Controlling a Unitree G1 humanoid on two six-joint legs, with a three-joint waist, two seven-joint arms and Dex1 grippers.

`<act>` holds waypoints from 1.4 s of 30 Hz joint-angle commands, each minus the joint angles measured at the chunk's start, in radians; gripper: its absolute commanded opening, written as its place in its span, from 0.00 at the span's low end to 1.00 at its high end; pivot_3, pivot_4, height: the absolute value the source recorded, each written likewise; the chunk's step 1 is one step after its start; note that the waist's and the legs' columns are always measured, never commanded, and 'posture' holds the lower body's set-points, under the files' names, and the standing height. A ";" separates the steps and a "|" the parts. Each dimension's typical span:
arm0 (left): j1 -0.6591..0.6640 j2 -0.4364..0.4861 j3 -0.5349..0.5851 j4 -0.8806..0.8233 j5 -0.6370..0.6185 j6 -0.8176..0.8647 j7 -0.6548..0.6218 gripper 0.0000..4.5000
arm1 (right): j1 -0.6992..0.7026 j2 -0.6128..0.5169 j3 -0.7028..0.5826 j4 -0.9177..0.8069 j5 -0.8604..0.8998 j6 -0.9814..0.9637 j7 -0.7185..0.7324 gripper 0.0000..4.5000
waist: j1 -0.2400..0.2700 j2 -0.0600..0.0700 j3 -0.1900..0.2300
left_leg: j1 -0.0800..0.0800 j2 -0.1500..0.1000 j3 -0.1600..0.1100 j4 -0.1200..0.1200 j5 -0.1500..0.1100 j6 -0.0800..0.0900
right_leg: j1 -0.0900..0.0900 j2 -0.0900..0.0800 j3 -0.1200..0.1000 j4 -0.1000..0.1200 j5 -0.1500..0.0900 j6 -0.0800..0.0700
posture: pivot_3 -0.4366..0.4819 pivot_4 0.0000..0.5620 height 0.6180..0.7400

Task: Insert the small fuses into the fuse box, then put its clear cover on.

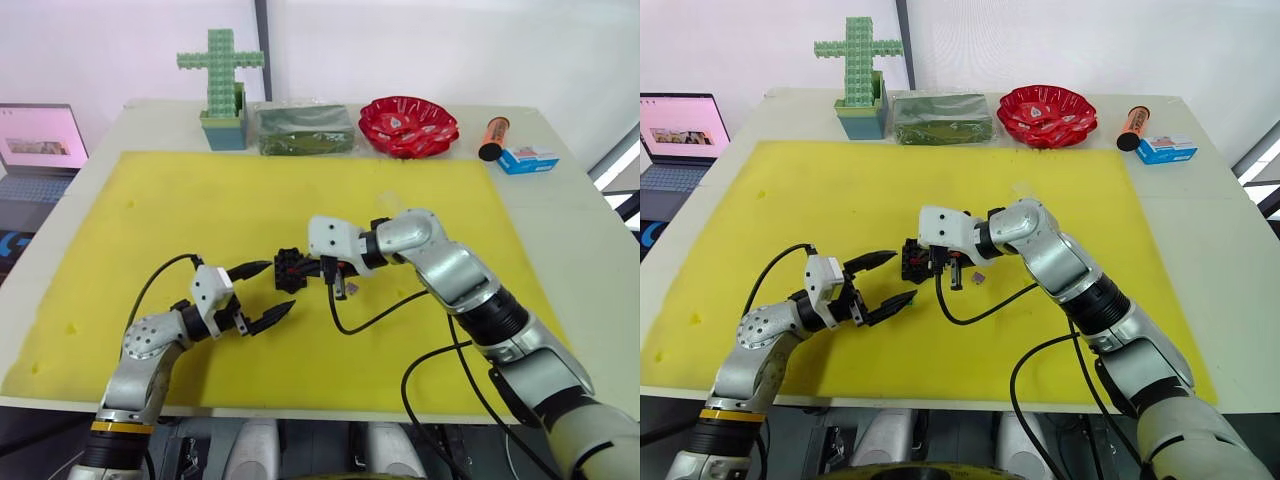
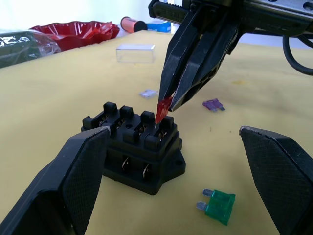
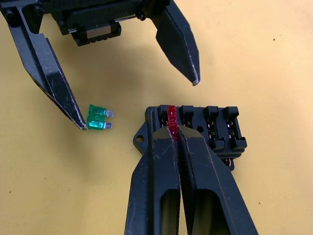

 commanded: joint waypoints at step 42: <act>0.028 0.017 -0.014 -0.038 0.016 -0.012 0.052 0.99 | -0.042 0.005 0.042 -0.049 -0.074 0.099 0.000 0.00 | 0.001 0.000 0.000 | 0.000 0.000 0.000 0.000 0.000 0.000 | 0.000 0.000 0.000 0.000 0.000 0.000 | 0.48 0.27 1.00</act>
